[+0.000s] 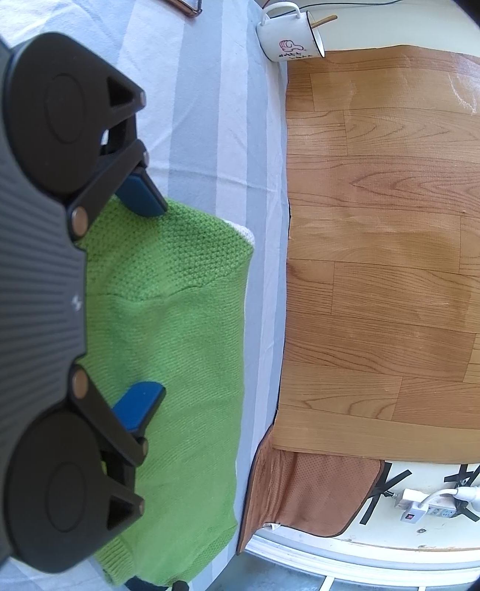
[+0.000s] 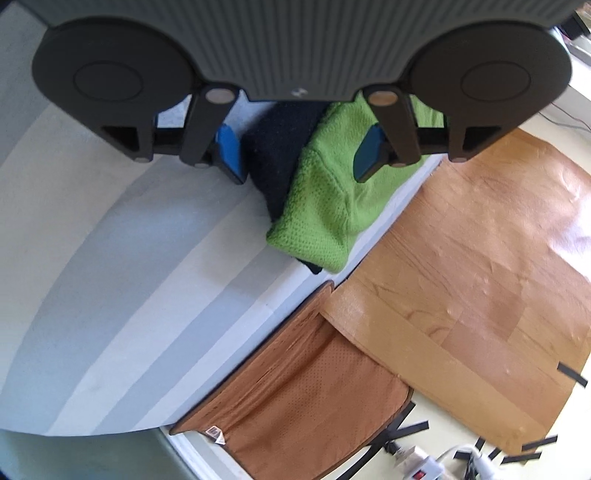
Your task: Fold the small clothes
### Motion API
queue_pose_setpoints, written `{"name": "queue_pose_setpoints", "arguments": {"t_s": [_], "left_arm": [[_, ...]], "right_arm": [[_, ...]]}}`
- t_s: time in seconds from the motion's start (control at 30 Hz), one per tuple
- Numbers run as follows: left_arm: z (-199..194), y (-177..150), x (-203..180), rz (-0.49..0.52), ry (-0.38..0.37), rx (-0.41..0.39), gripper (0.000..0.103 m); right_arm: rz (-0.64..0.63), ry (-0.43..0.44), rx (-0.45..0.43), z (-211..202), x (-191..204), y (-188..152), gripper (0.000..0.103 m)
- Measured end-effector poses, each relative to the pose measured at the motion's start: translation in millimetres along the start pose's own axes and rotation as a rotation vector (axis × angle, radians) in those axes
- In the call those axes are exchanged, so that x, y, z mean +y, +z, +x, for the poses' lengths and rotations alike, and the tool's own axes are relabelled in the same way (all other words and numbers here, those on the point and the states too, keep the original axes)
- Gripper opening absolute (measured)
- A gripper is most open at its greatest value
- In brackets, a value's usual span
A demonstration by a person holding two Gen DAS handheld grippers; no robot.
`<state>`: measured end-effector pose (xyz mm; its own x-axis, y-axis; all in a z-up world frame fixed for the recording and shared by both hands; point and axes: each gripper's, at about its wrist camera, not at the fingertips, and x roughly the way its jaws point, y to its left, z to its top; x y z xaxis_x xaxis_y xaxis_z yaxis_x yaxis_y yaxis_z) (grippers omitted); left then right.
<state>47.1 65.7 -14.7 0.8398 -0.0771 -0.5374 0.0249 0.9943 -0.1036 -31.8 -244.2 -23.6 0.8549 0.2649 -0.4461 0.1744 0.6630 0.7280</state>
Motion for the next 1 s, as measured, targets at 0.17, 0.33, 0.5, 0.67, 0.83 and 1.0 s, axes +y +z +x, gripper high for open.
{"name": "queue_pose_setpoints", "arguments": {"t_s": [0.17, 0.33, 0.5, 0.67, 0.83, 1.0], "left_arm": [[1, 0, 1, -0.001, -0.002, 0.005, 0.100], [1, 0, 0, 0.002, -0.001, 0.006, 0.101], [1, 0, 0, 0.001, -0.002, 0.005, 0.101], [1, 0, 0, -0.004, -0.005, 0.005, 0.101], [1, 0, 1, -0.004, -0.005, 0.005, 0.101], [2, 0, 0, -0.002, -0.003, 0.005, 0.101]], "right_arm": [[0.055, -0.002, -0.020, -15, -7, -6, 0.067], [0.060, 0.010, -0.025, -7, -3, -4, 0.073], [0.000, 0.001, -0.051, 19, 13, 3, 0.076], [-0.101, -0.051, -0.071, 31, 23, 0, 0.056], [-0.054, -0.012, -0.032, 28, 14, 0, 0.035], [-0.018, 0.012, -0.030, 28, 9, -1, 0.036]]}}
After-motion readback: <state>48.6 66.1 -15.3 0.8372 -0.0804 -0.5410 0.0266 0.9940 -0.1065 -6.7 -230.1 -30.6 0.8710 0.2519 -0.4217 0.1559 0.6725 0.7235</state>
